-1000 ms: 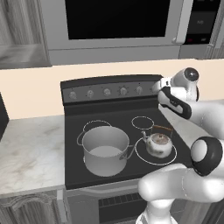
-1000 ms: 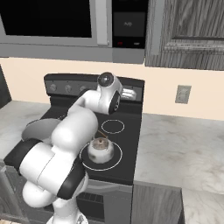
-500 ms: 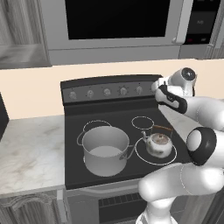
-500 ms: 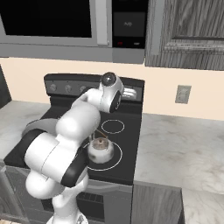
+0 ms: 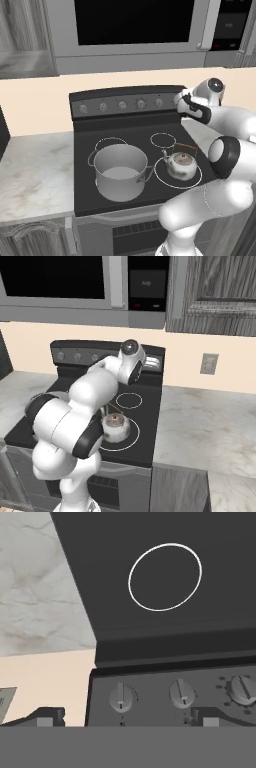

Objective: Pick the kettle from the cabinet and place it on a stove burner. Then pick the pot from the counter and place it on another stove burner. Finally, turn both burners on.

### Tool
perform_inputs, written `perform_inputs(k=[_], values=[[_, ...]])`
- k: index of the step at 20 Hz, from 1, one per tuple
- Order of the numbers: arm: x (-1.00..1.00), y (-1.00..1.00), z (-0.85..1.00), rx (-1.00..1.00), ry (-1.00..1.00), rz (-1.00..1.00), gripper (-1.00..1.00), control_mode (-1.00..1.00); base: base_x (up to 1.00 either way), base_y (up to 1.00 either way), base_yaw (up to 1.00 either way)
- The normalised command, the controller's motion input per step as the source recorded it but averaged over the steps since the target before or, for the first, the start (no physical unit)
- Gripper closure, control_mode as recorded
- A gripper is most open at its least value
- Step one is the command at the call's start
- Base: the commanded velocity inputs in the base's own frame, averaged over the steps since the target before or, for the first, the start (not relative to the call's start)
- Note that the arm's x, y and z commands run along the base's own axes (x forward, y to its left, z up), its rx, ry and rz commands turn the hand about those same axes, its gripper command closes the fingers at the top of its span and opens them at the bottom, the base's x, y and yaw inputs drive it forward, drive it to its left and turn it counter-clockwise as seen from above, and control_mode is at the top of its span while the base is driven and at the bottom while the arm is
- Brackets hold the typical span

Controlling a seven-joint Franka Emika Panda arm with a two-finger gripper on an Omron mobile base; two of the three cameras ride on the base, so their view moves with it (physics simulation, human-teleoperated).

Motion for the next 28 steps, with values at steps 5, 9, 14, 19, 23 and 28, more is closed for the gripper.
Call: perform_inputs(k=[5, 9, 14, 19, 23, 28], values=[[0.18, -0.05, -0.07, -0.01, 0.02, 0.0, -1.0, -1.0, 0.0, 0.0, 0.0], [0.25, 0.0, -0.17, -0.03, 0.04, 0.02, -1.0, -1.0, 0.0, 0.0, 0.0], [0.21, 0.0, -0.17, -0.02, 0.01, 0.04, -1.0, -1.0, 0.0, 0.0, 0.0], [0.16, -0.01, -0.13, 0.0, 0.0, 0.05, -1.0, -1.0, 0.0, 0.0, 0.0], [0.15, -0.08, -0.06, 0.0, 0.0, 0.04, -1.0, -1.0, 0.0, 0.0, 0.0], [0.12, -0.15, 0.0, 0.0, 0.0, 0.01, -1.0, -1.0, 0.0, 0.0, 0.0]])
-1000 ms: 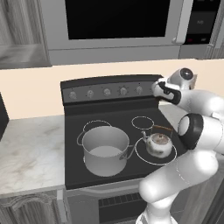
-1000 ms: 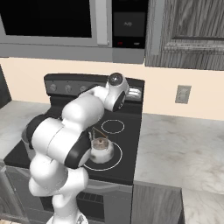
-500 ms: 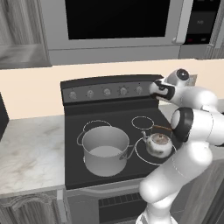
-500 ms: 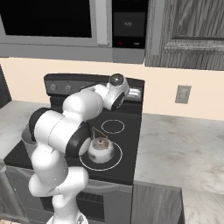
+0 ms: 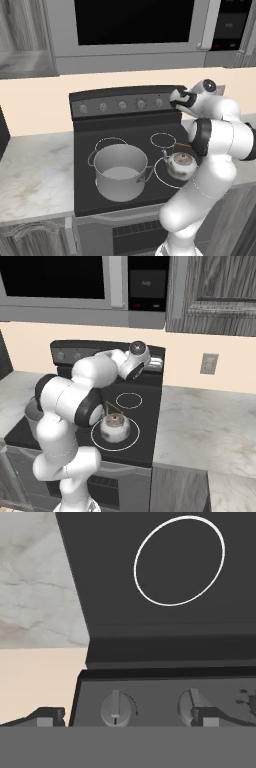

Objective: Pick the kettle from the cabinet and place it on a stove burner. Then pick the pot from the counter and place it on another stove burner. Finally, turn both burners on.

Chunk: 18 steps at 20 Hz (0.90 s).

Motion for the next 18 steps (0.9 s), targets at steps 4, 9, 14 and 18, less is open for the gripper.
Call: perform_inputs(k=[4, 9, 14, 18], values=[[0.14, -0.08, -0.01, 0.0, 0.0, 0.01, -1.0, -1.0, 0.0, 0.0, 0.0], [0.18, -0.01, -0.04, 0.0, 0.0, 0.01, -1.0, -1.0, 0.0, 0.0, 0.0], [0.15, -0.09, -0.16, 0.0, 0.0, 0.03, -1.0, -1.0, 0.0, 0.0, 0.0], [0.11, -0.2, -0.24, 0.0, 0.0, 0.05, -1.0, -1.0, 0.0, 0.0, 0.0]])
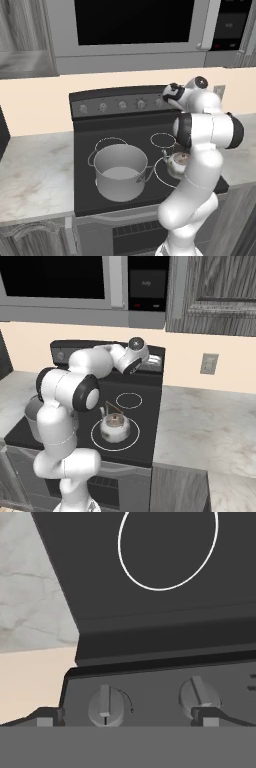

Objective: Pick the kettle from the cabinet and place it on a stove burner. Then pick the pot from the counter and place it on another stove burner. Finally, turn both burners on.

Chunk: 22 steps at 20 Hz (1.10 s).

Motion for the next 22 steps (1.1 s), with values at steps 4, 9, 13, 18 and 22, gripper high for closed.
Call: perform_inputs(k=[4, 9, 13, 18, 22], values=[[0.08, -0.27, -0.23, 0.0, 0.0, 0.06, -1.0, -1.0, 0.0, 0.0, 0.0], [0.03, -0.31, -0.22, -0.01, 0.0, 0.06, -1.0, -1.0, 0.0, 0.0, 0.0], [0.0, -0.32, -0.19, 0.0, 0.0, 0.06, -1.0, -1.0, 0.0, 0.0, 0.0], [0.01, -0.17, -0.09, 0.0, 0.0, 0.03, -1.0, -1.0, 0.0, 0.0, 0.0], [0.0, -0.03, -0.01, 0.01, -0.02, 0.0, -1.0, -1.0, 0.0, 0.0, 0.0]])
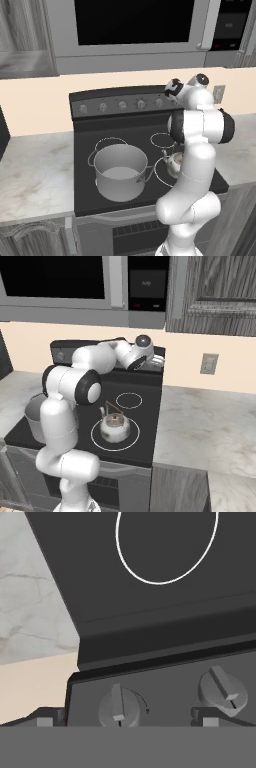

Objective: Pick the kettle from the cabinet and place it on a stove burner. Then pick the pot from the counter and place it on another stove burner. Finally, turn both burners on.

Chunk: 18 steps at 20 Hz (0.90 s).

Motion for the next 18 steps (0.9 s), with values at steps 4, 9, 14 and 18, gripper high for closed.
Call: perform_inputs(k=[4, 9, 14, 18], values=[[0.0, 0.0, -0.07, 0.01, -0.03, -0.02, -1.0, -1.0, 0.0, 0.0, 0.0], [0.0, 0.0, -0.25, 0.0, -0.05, -0.02, -1.0, -1.0, 0.0, 0.0, 0.0], [0.0, 0.0, -0.2, 0.0, -0.02, 0.0, -1.0, -1.0, 0.0, 0.0, 0.0], [0.0, -0.08, -0.08, 0.0, -0.04, 0.0, -1.0, -1.0, 0.0, 0.0, 0.0]])
